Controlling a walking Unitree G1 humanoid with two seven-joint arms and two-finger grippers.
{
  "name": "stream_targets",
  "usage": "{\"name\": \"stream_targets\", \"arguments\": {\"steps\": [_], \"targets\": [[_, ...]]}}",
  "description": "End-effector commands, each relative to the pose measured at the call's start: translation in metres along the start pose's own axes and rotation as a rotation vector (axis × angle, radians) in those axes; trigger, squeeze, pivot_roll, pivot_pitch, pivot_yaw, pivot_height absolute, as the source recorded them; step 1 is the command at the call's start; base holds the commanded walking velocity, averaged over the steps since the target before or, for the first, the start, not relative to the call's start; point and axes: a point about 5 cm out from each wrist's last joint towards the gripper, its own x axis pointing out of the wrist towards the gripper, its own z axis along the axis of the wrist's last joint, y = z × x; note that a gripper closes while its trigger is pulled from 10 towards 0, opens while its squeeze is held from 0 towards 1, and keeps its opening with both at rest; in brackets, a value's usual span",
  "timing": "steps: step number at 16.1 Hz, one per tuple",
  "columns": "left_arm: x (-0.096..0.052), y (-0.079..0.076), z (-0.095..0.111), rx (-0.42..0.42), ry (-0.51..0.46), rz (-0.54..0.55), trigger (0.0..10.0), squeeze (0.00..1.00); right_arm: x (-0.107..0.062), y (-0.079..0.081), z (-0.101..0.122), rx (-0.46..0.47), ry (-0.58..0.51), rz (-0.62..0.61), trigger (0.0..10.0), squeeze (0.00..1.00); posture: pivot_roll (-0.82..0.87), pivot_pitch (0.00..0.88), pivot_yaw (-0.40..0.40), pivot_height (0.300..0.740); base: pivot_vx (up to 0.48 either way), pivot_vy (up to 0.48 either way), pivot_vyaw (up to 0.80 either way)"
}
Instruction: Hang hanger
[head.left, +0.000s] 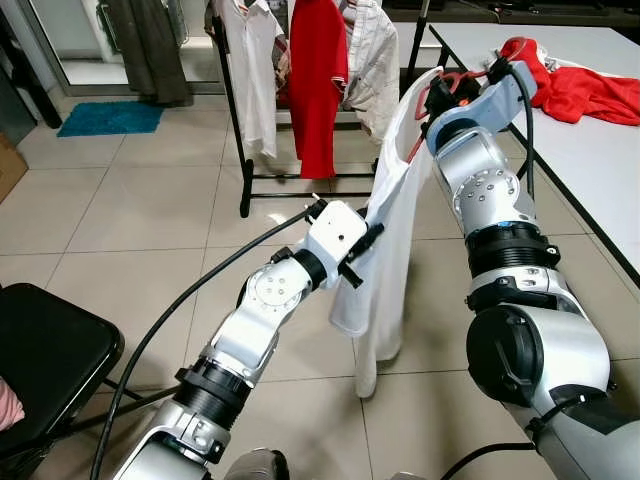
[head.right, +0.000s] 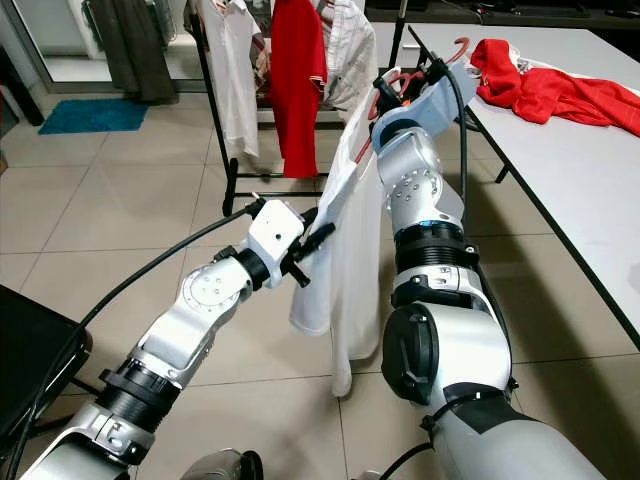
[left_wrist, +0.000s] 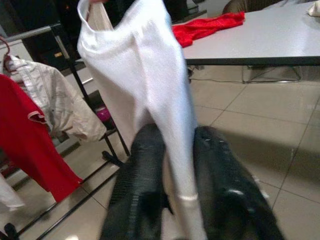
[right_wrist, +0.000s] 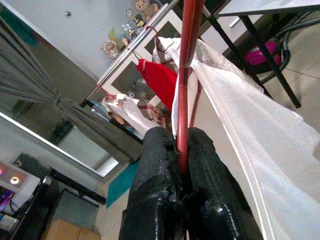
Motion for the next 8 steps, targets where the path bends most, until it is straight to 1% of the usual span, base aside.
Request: {"name": "stream_targets", "arguments": {"steps": [1,8], "targets": [[0.0012,0.0036,-0.0002,0.007,0.011,0.021,0.0,0.00,0.0012,0.0095,0.0118,0.002,-0.045,0.036,10.0,0.00,-0.03,0.024,-0.007,0.740,0.000,0.000,0.00],[0.0024,0.0061,0.0020,0.010,0.010,0.038,0.0,0.00,0.0021,0.0054,0.0117,-0.004,-0.045,0.025,10.0,0.00,-0.03,0.022,-0.006,0.740,0.000,0.000,0.00]]}}
